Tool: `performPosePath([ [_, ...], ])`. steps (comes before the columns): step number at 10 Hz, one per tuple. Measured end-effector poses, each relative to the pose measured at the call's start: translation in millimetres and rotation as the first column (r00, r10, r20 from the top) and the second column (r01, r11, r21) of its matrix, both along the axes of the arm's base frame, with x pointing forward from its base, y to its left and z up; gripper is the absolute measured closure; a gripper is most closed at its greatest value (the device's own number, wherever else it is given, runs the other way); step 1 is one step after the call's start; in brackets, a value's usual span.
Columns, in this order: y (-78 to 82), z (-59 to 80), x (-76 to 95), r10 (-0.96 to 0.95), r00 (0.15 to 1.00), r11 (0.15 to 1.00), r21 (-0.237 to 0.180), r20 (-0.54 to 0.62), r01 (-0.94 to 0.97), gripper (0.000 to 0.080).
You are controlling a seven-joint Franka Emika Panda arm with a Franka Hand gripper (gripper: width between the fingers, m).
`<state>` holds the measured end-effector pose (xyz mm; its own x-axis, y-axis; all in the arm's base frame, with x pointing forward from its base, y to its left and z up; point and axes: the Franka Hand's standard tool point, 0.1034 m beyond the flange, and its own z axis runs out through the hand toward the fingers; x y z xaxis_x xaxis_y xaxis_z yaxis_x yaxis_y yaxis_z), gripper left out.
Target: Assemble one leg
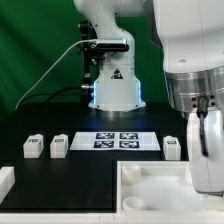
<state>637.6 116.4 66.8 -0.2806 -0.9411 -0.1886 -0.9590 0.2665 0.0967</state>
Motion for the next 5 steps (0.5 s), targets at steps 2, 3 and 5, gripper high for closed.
performPosePath([
  [2,0.8,-0.6,-0.4,0.003,1.000,1.000,0.000,-0.001,-0.003,0.0356],
  [3,1.1,-0.6,-0.5,0.014,1.000,1.000,0.001,0.002,-0.014,0.0229],
  [5,0.4,-1.0,-0.4,0.229,0.971,0.973,-0.005,0.068,-0.229,0.0165],
])
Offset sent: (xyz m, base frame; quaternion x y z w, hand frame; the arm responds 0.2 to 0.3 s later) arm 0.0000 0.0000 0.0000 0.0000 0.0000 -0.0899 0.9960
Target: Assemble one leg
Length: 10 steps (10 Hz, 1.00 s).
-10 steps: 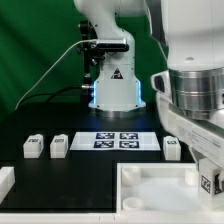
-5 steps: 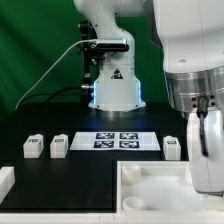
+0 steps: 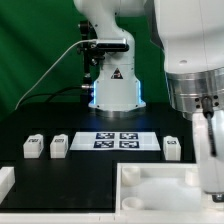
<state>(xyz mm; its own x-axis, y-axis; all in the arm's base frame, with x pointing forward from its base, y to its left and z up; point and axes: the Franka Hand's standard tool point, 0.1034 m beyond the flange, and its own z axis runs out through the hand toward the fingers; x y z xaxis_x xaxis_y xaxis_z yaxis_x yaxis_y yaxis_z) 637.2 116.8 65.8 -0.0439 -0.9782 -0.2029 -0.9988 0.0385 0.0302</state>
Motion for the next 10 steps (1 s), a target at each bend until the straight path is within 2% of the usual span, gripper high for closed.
performPosePath([
  [1,0.7,0.5,-2.9,0.177,0.984,0.984,-0.002,0.034,-0.177,0.0152],
  [2,5.1,0.1,-3.7,0.355,0.932,0.935,-0.004,0.073,-0.356,0.0152],
  [3,4.1,-0.3,-3.6,0.412,0.907,0.911,-0.007,0.086,-0.413,0.0152],
  [5,3.2,-0.7,-3.7,0.599,0.791,0.799,-0.027,0.127,-0.601,0.0151],
  [6,2.7,-0.8,-5.6,0.717,0.685,0.694,-0.039,0.131,-0.719,0.0151],
  [7,1.8,1.1,-4.9,0.839,0.531,0.540,-0.053,0.120,-0.840,0.0151],
  [8,-4.3,3.9,1.0,0.944,0.301,0.315,-0.093,0.134,-0.945,0.0151],
  [9,-10.7,4.2,4.3,0.963,0.226,0.245,-0.125,0.149,-0.961,0.0151],
  [10,-9.7,3.7,4.0,0.949,0.282,0.299,-0.117,0.144,-0.947,0.0164],
])
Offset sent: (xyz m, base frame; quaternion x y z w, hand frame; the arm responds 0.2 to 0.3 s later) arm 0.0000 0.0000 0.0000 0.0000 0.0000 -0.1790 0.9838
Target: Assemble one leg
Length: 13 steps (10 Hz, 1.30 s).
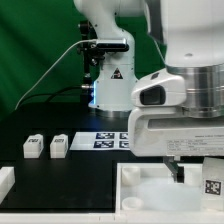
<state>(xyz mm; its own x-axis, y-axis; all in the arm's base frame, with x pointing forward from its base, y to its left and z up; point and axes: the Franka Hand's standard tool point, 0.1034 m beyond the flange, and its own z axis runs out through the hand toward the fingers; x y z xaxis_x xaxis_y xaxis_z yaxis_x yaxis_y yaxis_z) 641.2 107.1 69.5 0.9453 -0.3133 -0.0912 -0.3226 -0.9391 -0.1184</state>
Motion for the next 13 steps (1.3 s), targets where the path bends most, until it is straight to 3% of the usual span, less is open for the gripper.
performPosePath([
  [1,0.7,0.0,0.0,-0.024,1.000,1.000,0.001,-0.003,0.024,0.0164],
  [3,1.4,-0.2,-0.2,-0.181,0.983,0.984,-0.008,-0.026,0.181,0.0514],
  [6,0.3,-1.1,-0.9,-0.490,0.869,0.872,-0.035,-0.070,0.489,0.0511],
  [8,-0.9,-1.6,-3.6,-0.831,0.545,0.554,-0.083,-0.113,0.828,0.0511],
  [10,-1.0,-1.5,-10.0,-0.978,0.145,0.156,-0.072,-0.148,0.985,0.0510],
  [13,-1.9,-0.2,-10.6,-0.976,-0.123,-0.103,-0.121,-0.179,0.987,0.0509],
])
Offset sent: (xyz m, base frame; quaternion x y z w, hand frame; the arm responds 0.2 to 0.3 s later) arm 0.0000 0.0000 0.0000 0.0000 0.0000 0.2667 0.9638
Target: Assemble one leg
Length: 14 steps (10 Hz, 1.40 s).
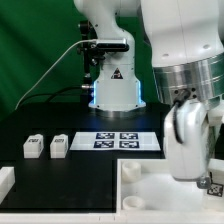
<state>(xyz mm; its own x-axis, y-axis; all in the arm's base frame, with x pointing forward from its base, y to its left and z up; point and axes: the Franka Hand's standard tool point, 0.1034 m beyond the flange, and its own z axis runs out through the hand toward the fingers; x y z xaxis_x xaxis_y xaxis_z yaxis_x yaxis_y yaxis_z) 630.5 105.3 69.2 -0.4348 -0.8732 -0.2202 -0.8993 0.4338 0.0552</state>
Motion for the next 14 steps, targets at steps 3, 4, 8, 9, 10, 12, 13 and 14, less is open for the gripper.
performPosePath([
  [3,1.0,-0.6,-0.6,-0.017,1.000,1.000,0.004,-0.004,0.017,0.0498],
  [4,1.3,-0.6,-0.7,-0.015,1.000,1.000,0.004,-0.004,0.015,0.0275],
  [8,19.1,-2.3,-9.4,0.532,0.843,0.847,-0.064,0.076,-0.529,0.0155],
  [9,16.7,-3.6,-9.3,0.591,0.802,0.807,-0.074,0.087,-0.586,0.0151],
  [10,16.0,-3.7,-9.2,0.659,0.746,0.752,-0.088,0.098,-0.653,0.0151],
  [12,15.6,-6.1,-11.2,0.875,0.476,0.483,-0.144,0.087,-0.863,0.0150],
  [13,15.8,-6.1,-7.2,0.948,0.313,0.319,-0.155,0.063,-0.935,0.0150],
  [14,14.6,-5.4,0.2,0.988,0.139,0.150,-0.187,0.069,-0.971,0.0150],
])
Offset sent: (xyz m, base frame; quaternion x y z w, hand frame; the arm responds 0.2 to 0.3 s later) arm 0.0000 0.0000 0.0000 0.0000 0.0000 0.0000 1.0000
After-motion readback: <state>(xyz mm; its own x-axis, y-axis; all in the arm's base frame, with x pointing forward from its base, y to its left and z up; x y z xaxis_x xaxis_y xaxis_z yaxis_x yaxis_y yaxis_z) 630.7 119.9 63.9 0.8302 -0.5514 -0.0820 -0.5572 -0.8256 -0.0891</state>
